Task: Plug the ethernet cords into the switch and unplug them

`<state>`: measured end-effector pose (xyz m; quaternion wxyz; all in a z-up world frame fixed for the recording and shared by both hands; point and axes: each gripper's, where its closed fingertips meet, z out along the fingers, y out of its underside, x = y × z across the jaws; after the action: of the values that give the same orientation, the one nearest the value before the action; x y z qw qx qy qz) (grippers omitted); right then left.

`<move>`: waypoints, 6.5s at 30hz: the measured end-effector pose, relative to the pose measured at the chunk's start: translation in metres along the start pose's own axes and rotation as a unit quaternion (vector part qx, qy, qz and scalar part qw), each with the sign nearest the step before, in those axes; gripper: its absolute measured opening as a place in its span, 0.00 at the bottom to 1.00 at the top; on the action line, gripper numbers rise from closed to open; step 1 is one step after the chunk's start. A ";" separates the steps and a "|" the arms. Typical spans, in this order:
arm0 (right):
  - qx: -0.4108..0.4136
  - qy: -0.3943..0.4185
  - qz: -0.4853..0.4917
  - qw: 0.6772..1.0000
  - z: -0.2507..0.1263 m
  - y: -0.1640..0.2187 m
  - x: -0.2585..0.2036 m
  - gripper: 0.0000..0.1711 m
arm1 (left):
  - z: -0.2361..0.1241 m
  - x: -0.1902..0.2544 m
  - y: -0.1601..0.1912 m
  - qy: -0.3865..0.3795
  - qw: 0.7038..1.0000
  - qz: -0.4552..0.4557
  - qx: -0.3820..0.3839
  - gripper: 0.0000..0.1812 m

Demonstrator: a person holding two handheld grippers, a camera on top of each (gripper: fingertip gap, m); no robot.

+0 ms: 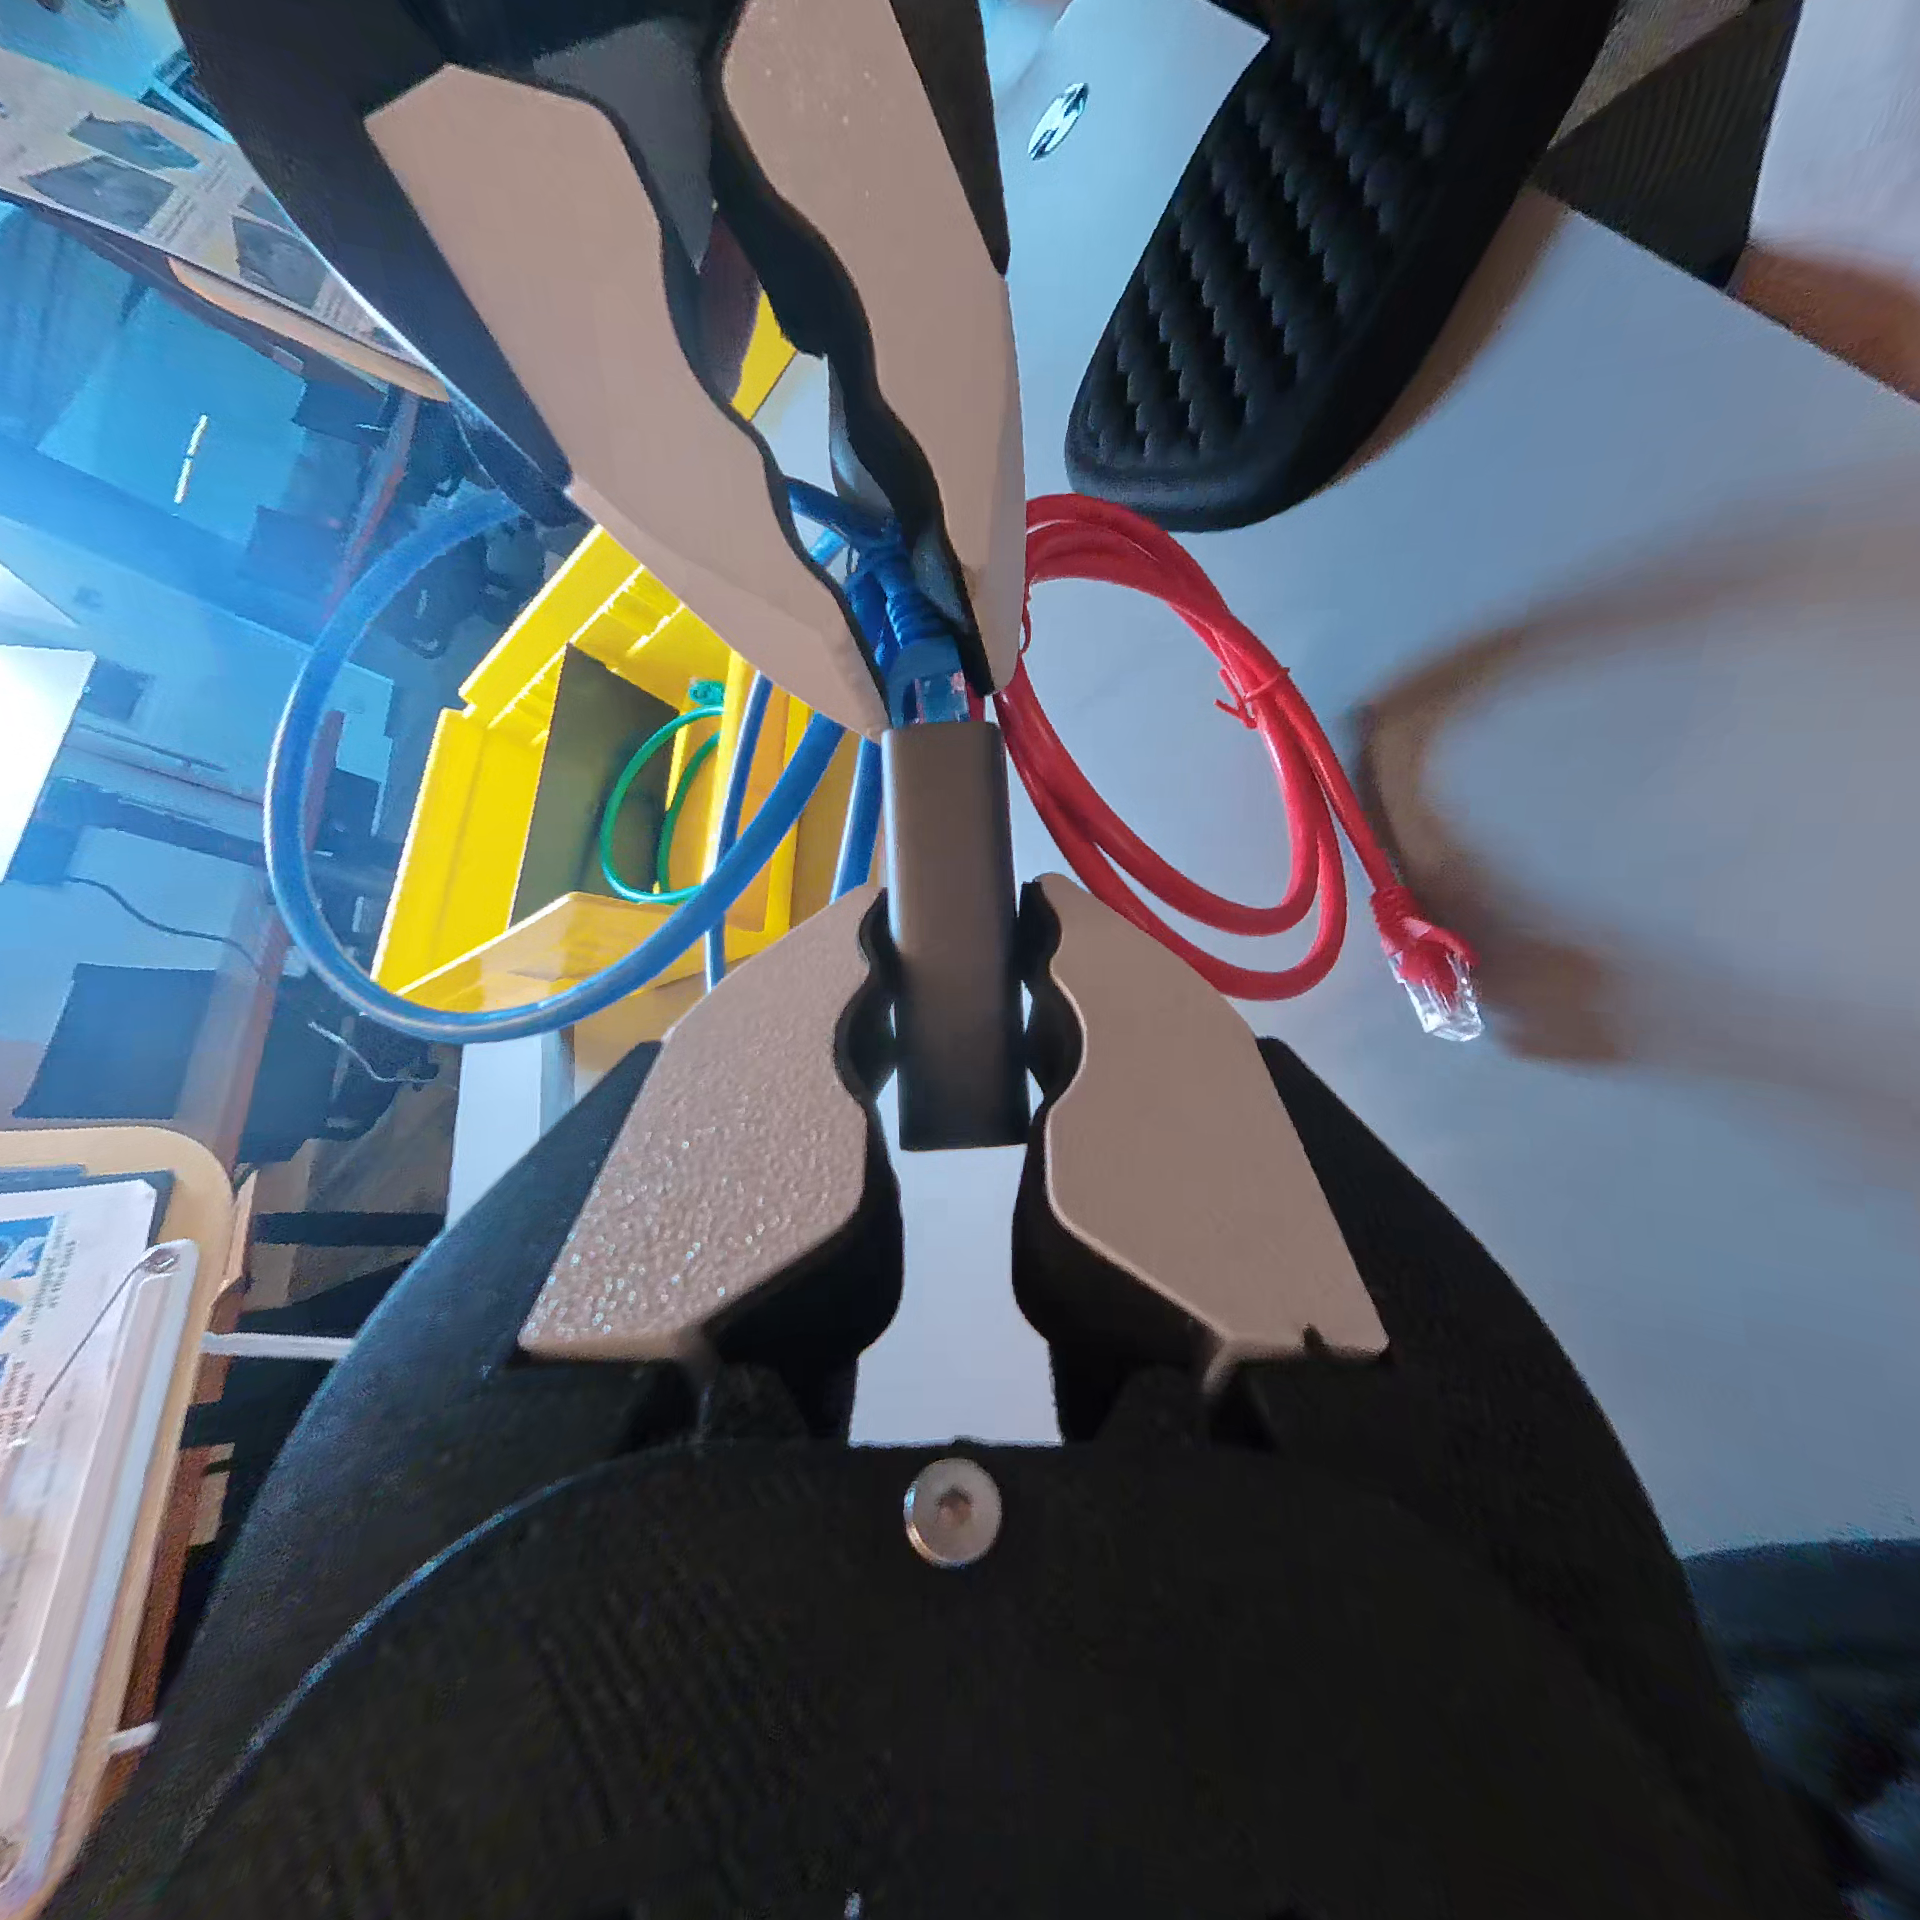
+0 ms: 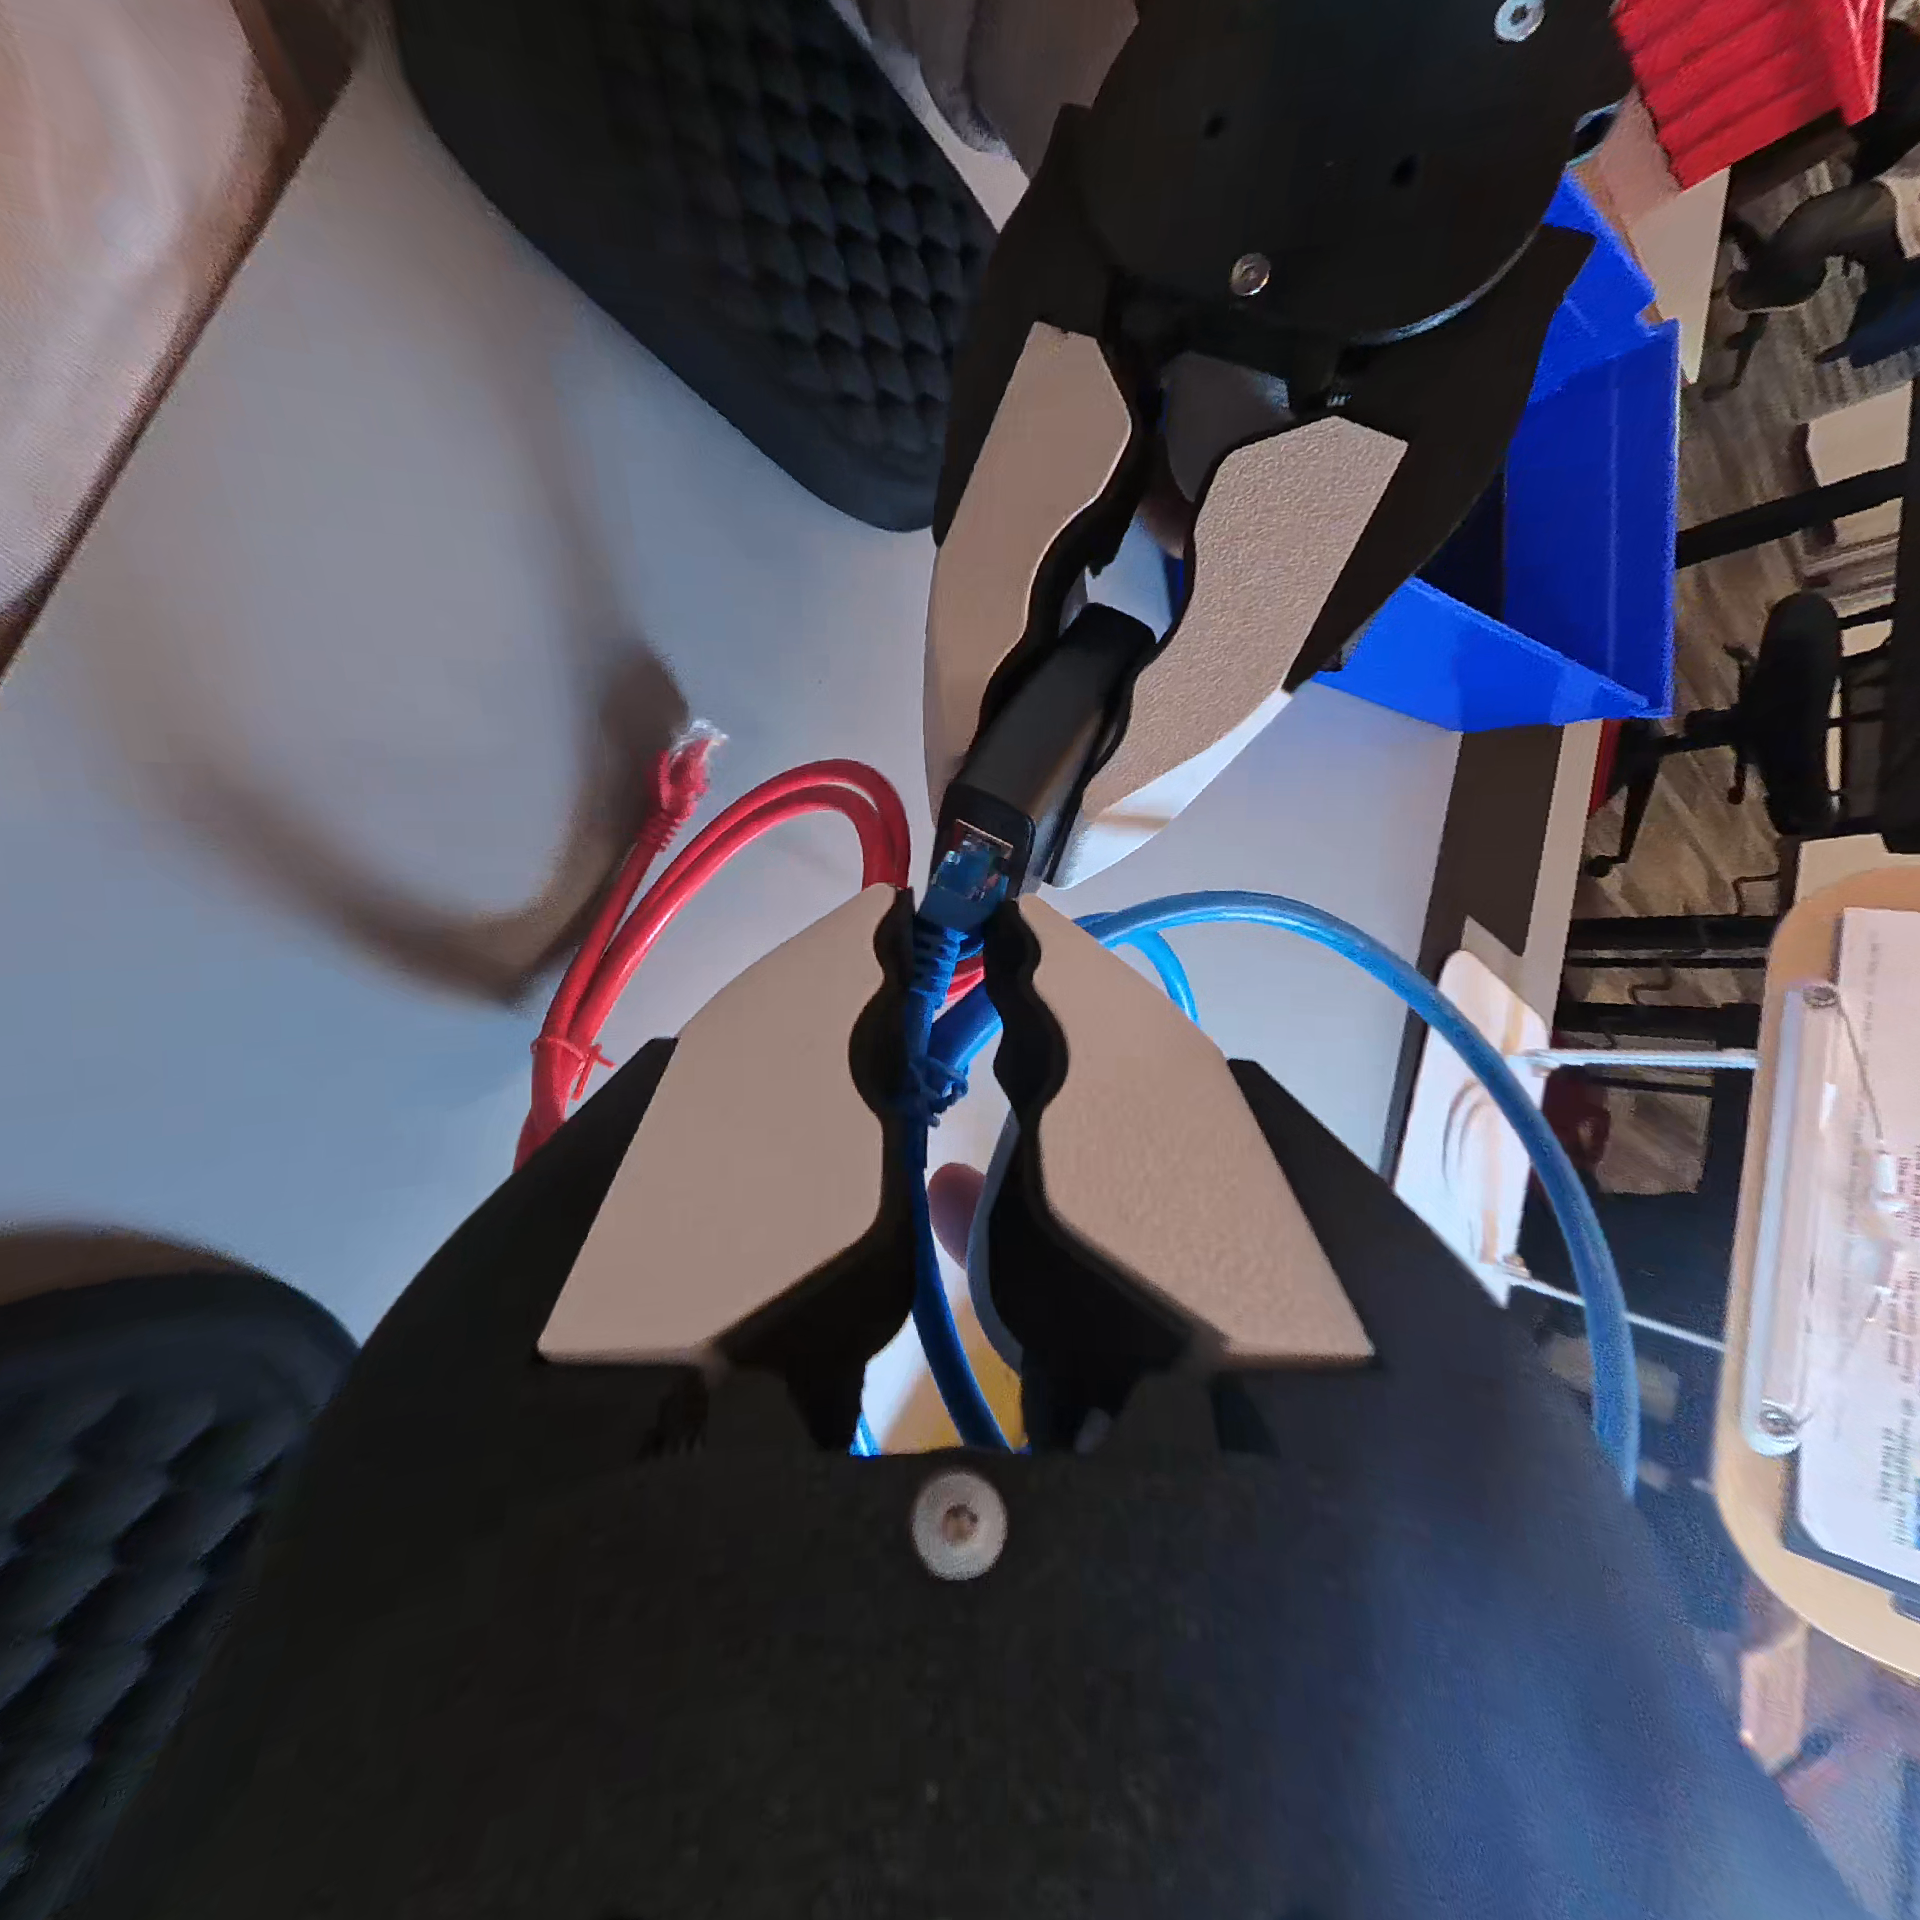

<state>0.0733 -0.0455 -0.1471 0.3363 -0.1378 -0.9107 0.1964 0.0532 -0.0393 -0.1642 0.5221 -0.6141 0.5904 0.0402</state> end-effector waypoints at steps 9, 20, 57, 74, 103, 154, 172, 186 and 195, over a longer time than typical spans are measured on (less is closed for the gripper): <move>0.068 -0.060 0.076 0.993 -0.007 -0.008 -0.018 0.08 | 0.005 0.017 -0.015 0.065 0.994 -0.060 0.058 0.13; 0.077 0.001 0.156 0.985 0.021 0.006 -0.003 0.09 | -0.002 0.016 0.012 0.042 0.985 -0.167 -0.006 0.12; -0.041 0.117 0.187 0.974 -0.063 0.098 0.058 0.08 | -0.064 -0.009 0.043 -0.079 0.986 -0.132 -0.066 0.12; 0.050 0.186 0.322 0.927 -0.034 0.127 0.091 0.21 | -0.053 -0.009 0.060 -0.123 0.978 -0.160 -0.044 0.11; 0.046 0.083 0.078 0.992 0.077 -0.005 0.027 0.07 | -0.042 0.014 0.041 -0.077 0.992 -0.057 -0.087 0.12; 0.184 0.122 0.141 0.965 0.050 -0.019 0.032 0.22 | -0.043 0.008 0.024 -0.113 0.980 -0.156 0.042 0.12; 0.222 0.093 0.259 0.935 0.045 0.008 0.037 0.21 | -0.036 0.002 0.039 -0.034 0.887 -0.446 0.113 0.12; -0.038 0.226 0.091 0.969 0.103 0.028 0.034 0.38 | -0.023 -0.010 0.056 -0.026 0.763 -0.629 0.146 0.12; -0.014 0.176 0.299 0.938 0.024 0.086 0.088 0.37 | -0.063 -0.033 0.075 -0.156 0.859 -0.479 0.089 0.15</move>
<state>0.0031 0.0582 -0.1536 0.4146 -0.4410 -0.7565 0.2478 -0.0499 -0.0421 -0.1586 0.6150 -0.7575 0.1353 -0.1723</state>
